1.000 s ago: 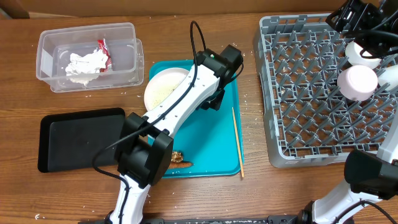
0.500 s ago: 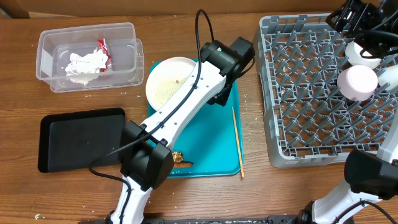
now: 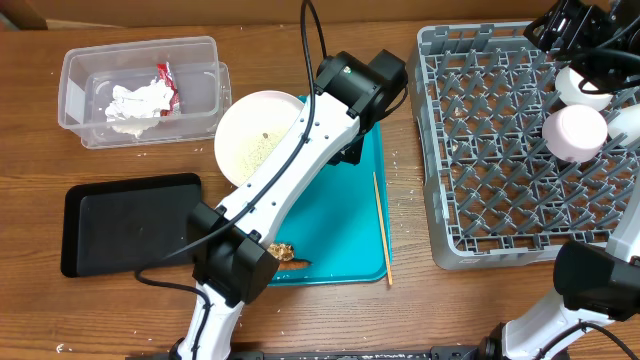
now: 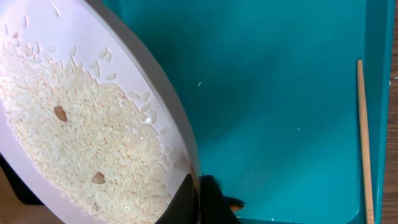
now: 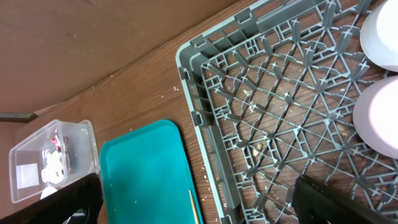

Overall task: Sort waste into correct bins and load items into the dishwasher
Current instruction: 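Lift the plate and carry it over the black tray, then tilt the plate to pour the rice onto the black tray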

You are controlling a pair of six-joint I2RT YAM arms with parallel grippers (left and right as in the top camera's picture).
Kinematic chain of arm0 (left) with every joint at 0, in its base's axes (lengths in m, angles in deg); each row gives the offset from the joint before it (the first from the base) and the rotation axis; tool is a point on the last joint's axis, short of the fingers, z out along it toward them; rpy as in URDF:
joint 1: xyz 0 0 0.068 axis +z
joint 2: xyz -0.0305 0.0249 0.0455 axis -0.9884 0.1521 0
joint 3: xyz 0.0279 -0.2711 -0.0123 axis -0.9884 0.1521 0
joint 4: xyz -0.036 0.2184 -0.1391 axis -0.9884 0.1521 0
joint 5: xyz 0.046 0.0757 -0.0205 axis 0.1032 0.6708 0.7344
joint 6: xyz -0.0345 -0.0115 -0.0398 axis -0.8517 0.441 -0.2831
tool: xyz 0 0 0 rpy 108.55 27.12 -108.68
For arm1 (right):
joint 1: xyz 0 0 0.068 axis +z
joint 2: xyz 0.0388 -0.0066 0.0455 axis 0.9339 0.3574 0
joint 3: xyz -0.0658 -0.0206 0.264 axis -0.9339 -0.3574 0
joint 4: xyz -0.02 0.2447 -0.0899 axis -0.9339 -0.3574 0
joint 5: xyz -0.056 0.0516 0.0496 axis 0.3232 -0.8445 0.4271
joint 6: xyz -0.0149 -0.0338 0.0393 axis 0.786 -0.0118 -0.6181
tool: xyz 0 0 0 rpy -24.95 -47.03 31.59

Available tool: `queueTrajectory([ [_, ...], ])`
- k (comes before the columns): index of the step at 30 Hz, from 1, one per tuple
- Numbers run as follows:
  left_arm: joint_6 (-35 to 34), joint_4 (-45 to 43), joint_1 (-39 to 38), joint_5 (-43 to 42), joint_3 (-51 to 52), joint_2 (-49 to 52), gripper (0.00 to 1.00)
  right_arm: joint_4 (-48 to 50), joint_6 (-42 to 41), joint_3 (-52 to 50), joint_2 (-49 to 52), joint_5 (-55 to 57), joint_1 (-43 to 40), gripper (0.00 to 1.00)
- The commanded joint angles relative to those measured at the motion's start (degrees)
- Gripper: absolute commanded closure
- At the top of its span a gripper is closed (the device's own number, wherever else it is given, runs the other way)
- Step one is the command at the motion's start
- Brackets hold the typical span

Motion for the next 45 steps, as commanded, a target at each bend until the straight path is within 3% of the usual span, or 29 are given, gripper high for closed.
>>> queueTrajectory([
  [1,-2.32,0.22,3.02,1.81,-1.49,-6.43,0.96,0.2,-0.22,0.81,-0.57,0.17,0.07,0.0],
  [12,-4.5,0.22,16.17,-1.95,8.46,-18.05,0.96,0.2,-0.22,0.81,-0.59,0.17,0.07,0.0],
  [25,-4.81,-3.48,26.73,-4.39,20.44,-18.38,0.96,0.2,-0.22,0.81,-0.57,0.17,0.07,0.0],
  [32,-3.43,-8.11,33.18,-9.99,26.99,-18.38,0.96,0.2,-0.22,0.81,-0.57,0.17,0.07,0.0],
  [45,3.82,-12.63,42.86,-22.62,30.03,-18.38,0.96,0.2,-0.22,0.81,-0.57,0.17,0.07,0.0],
])
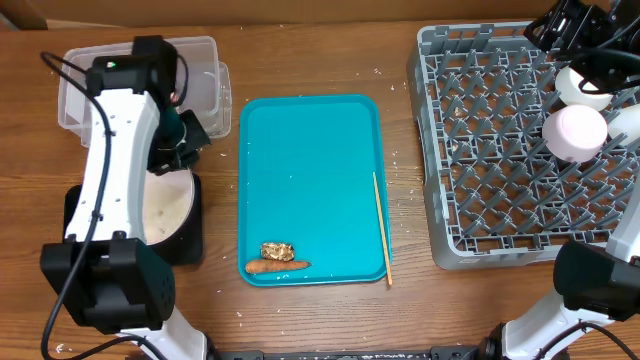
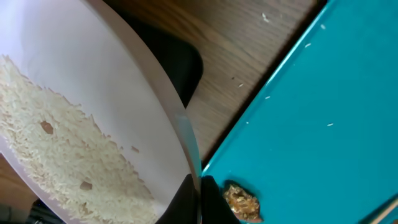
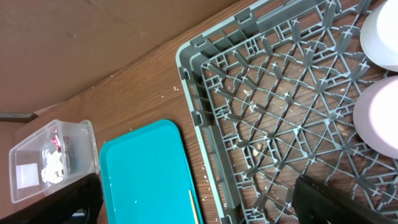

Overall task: Sort waste into correct bins and load items into the dishwasher
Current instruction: 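Tilt the plate to pour the rice onto the black tray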

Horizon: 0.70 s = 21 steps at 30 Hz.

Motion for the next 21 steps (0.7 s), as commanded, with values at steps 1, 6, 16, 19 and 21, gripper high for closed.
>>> queueTrajectory([
  [1,3.85,-1.55,2.84,-5.75,1.95,-0.42,0.96,0.17,-0.22,0.81,-0.59,0.17,0.04,0.0],
  [6,5.95,-3.78,6.27,-10.05,4.13,-0.42,0.96,0.17,-0.22,0.81,-0.57,0.17,0.04,0.0],
  [16,10.1,-6.23,10.6,-15.17,7.32,-0.42,0.96,0.17,-0.22,0.81,-0.57,0.17,0.04,0.0],
  [19,11.13,-6.21,11.52,-16.02,7.32,-0.42,0.96,0.17,-0.22,0.81,-0.57,0.17,0.04,0.0],
  [21,11.56,-6.21,12.15,-16.04,7.32,-0.42,0.96,0.17,-0.22,0.81,-0.57,0.17,0.04,0.0],
])
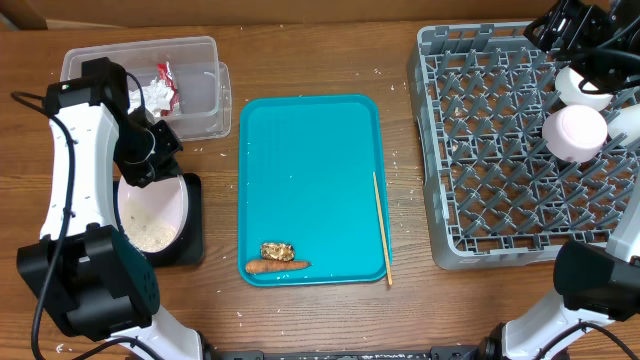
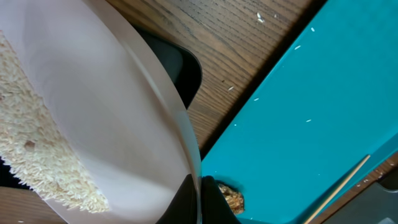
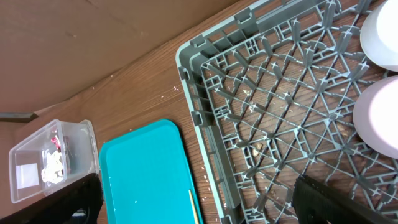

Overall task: Sort waste into correct bins and load items into the dishwasher
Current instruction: 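Tilt the plate to pour the rice onto the black tray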

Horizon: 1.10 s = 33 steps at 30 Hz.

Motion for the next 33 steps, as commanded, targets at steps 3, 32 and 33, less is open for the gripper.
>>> queueTrajectory([
  [3,3.54,-0.33,2.21,-2.54,0.02,-0.42,0.96,0.2,-0.22,0.81,-0.57,0.17,0.07,0.0],
  [32,22.97,4.96,21.88,-33.94,0.02,-0.42,0.96,0.2,-0.22,0.81,-0.57,0.17,0.07,0.0],
  [33,23.85,5.42,22.27,-35.54,0.02,-0.42,0.96,0.2,-0.22,0.81,-0.57,0.17,0.07,0.0],
])
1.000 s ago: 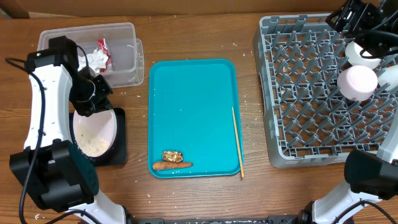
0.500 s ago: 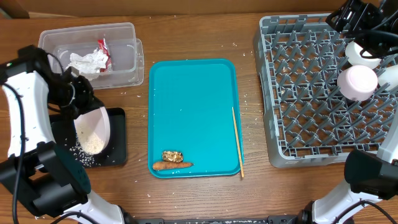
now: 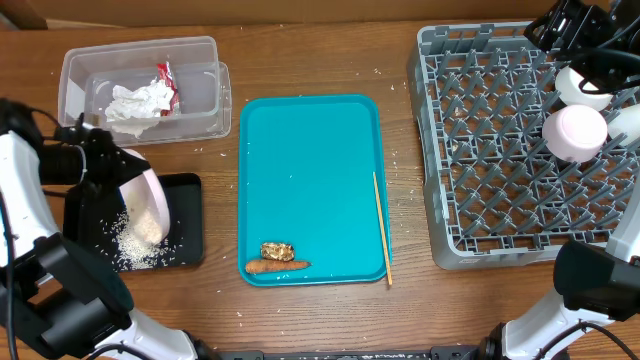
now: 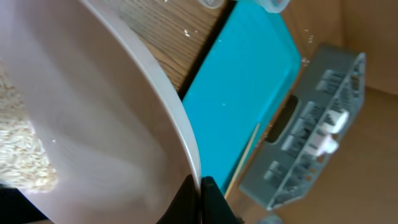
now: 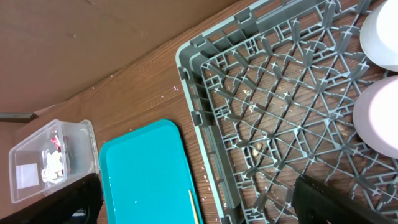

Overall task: Sort waste into correct bins and load items into the dishwasher
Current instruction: 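Tilt the plate to pour the rice onto the black tray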

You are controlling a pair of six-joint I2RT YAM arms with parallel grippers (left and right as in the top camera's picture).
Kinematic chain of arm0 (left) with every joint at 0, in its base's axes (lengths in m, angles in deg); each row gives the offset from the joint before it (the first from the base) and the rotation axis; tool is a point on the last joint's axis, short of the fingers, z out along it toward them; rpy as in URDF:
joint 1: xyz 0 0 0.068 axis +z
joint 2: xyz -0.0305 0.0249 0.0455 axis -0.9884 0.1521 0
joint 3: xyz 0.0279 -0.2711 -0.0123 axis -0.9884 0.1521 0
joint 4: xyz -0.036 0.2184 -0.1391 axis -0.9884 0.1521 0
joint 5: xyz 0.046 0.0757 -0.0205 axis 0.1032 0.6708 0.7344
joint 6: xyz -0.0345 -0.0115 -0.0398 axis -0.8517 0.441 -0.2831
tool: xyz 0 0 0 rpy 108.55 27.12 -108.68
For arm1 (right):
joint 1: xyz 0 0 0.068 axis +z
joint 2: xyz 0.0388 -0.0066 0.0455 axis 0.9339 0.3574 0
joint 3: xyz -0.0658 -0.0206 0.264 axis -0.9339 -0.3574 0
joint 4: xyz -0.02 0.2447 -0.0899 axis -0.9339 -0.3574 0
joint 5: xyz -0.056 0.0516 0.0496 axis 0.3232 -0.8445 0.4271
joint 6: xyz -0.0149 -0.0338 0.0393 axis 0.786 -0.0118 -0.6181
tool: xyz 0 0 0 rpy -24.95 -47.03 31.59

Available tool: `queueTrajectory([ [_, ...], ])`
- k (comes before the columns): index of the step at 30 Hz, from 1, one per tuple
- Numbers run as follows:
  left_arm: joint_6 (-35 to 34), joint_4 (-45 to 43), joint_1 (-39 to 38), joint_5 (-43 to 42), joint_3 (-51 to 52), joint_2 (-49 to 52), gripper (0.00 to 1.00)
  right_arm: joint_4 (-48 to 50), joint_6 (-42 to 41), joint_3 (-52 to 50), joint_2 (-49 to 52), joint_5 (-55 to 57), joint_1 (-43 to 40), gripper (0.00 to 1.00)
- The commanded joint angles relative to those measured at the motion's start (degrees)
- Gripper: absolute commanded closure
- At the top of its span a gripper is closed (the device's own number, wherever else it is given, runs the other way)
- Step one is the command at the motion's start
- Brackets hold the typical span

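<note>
My left gripper is shut on the rim of a white plate, which is tipped steeply over the black tray. Loose rice lies on that tray, and some still clings to the plate as rice beside my pinched left gripper. The teal tray carries a chopstick, a brown food lump and an orange scrap. My right gripper hangs open and empty above the grey dish rack, at the rack's far right corner.
A clear bin at the back left holds crumpled tissue and a red wrapper. The dish rack holds a pink cup and a white bowl. Rice grains dot the wood.
The left arm has swung further left and the plate is tipped much more steeply. Rice that was on the plate now lies on the black tray. The right arm has not moved.
The left gripper first held the rice-covered plate over the teal tray's back left corner. Then the plate was over the black tray, then tilted there with rice sliding low. Now much of the rice is on the black tray. The right gripper stayed open over the rack.
</note>
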Motion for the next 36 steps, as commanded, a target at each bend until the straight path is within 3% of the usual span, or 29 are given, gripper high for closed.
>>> queueTrajectory([
  [1,6.21,1.86,2.54,-10.25,0.02,-0.42,0.96,0.17,-0.2,0.81,-0.57,0.17,0.04,0.0],
  [14,10.95,5.27,9.77,-17.99,0.02,-0.35,0.96,0.17,-0.2,0.81,-0.57,0.17,0.04,0.0],
  [18,6.6,3.19,11.32,-13.86,0.04,-0.22,0.96,0.17,-0.2,0.81,-0.57,0.17,0.04,0.0],
  [31,15.13,10.1,11.65,-24.7,0.11,-0.22,0.96,0.17,-0.2,0.81,-0.57,0.17,0.04,0.0],
  [36,11.74,9.62,12.0,-20.96,0.13,-0.07,0.96,0.17,-0.2,0.81,-0.57,0.17,0.04,0.0],
])
